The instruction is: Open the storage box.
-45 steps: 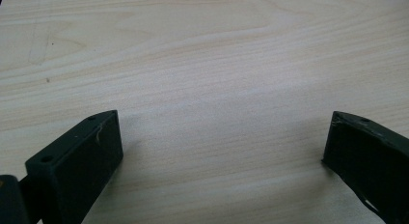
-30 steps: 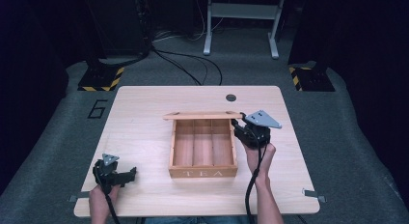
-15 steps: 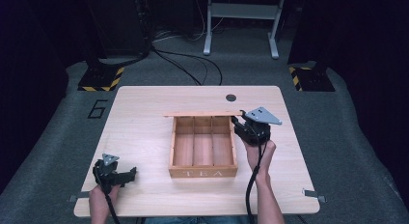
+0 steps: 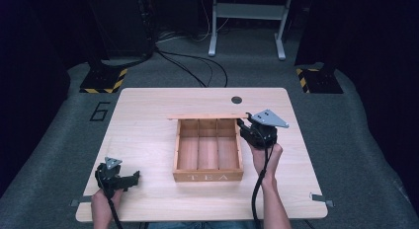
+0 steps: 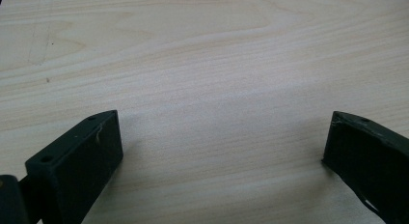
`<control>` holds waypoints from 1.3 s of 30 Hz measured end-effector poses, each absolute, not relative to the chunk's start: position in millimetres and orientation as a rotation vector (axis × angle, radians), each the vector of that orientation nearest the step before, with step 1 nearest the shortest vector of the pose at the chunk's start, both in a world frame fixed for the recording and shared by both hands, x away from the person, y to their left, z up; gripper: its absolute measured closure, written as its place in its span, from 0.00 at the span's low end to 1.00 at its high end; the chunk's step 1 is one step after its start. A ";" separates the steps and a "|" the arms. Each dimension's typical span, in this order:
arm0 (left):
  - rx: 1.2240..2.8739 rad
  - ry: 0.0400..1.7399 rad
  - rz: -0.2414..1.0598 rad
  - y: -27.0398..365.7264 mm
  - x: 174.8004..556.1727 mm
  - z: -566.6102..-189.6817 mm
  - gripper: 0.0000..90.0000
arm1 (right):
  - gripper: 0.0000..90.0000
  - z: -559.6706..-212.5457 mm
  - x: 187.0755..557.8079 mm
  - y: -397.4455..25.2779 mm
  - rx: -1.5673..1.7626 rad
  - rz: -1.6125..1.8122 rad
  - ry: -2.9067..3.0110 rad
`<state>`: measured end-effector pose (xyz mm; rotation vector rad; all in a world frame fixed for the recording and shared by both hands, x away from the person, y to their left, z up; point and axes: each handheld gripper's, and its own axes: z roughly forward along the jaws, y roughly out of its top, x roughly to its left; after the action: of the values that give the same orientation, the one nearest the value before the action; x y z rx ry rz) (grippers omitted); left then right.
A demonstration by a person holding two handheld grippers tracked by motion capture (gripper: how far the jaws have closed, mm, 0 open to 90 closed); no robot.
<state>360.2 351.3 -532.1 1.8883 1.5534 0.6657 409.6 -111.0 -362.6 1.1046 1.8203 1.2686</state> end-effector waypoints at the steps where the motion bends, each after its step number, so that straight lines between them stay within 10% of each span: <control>1: 1.886 1.554 0.666 351.2 360.2 -532.2 0.00 | 0.69 -362.6 409.6 -111.0 1.105 1.269 1.820; 39: 1.898 1.550 0.665 351.9 359.8 -531.9 0.00 | 0.68 -364.3 410.8 -111.8 1.111 1.286 1.816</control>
<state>359.8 351.9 -531.9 1.8981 1.5500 0.6650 410.8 -111.8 -364.3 1.1113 1.8164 1.2859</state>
